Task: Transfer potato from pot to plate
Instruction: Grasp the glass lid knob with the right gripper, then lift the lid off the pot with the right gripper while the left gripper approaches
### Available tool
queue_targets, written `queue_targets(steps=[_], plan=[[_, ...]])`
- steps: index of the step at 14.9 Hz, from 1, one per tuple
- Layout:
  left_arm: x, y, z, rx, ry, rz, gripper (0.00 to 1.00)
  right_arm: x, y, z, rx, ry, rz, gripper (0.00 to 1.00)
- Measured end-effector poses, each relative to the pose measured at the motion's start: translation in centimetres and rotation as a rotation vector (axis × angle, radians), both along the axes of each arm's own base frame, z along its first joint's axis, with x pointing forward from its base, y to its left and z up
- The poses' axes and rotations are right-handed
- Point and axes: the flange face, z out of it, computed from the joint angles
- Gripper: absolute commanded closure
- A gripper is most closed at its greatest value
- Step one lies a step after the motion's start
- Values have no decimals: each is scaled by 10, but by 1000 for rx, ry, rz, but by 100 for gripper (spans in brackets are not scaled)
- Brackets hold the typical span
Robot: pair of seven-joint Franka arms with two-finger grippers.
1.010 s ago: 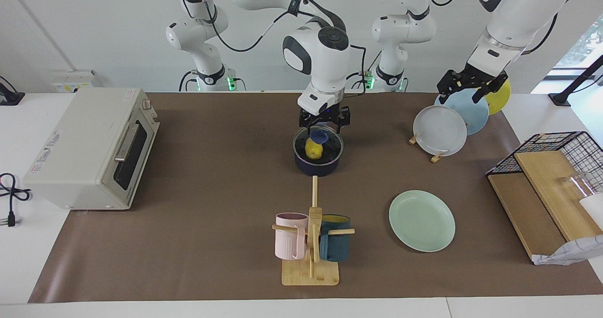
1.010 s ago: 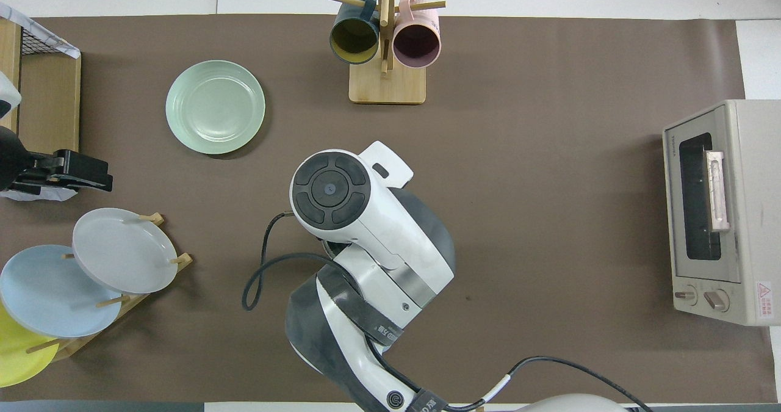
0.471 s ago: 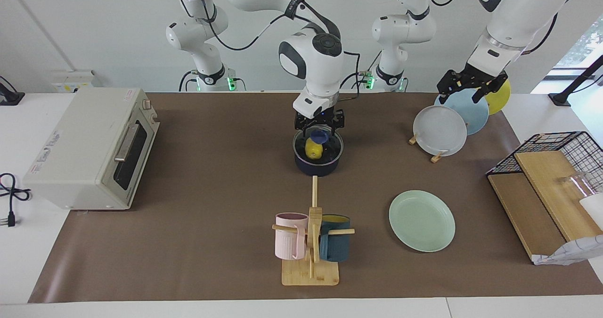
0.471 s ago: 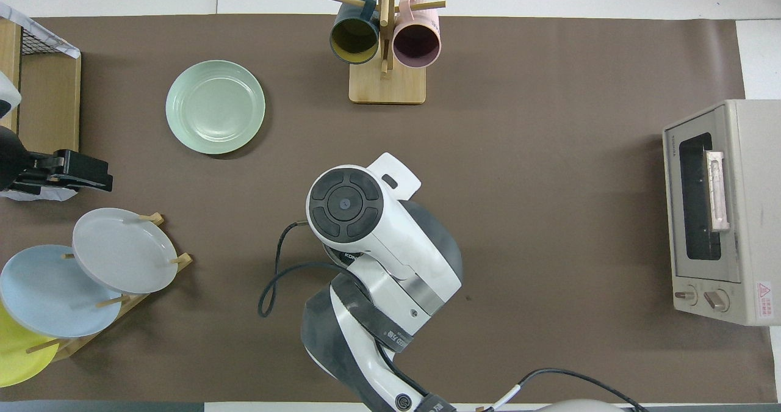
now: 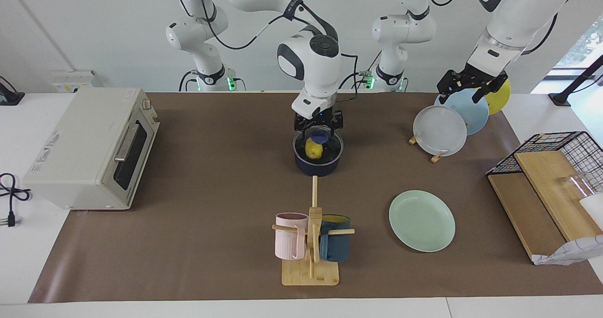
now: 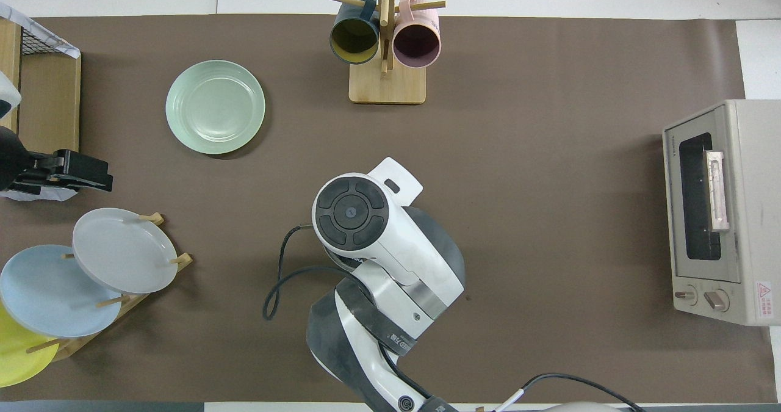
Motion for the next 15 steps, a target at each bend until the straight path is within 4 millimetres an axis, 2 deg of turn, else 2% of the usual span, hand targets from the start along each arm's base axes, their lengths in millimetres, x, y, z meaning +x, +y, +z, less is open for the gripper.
queue_targets(steps=[2,5,8,11,15], plan=[[0,0,0,0,0,0,0,0,0,-4,6,-7,0,3],[0,0,0,0,0,0,0,0,0,-5,7,-9,2,16],[0,0,0,0,0,0,0,0,0,-5,5,-13,8,41],[0,0,0,0,0,0,0,-1,1,-3,9,-19,14,56],[0,0,0,0,0,0,0,-1,1,-3,7,-20,16,59]])
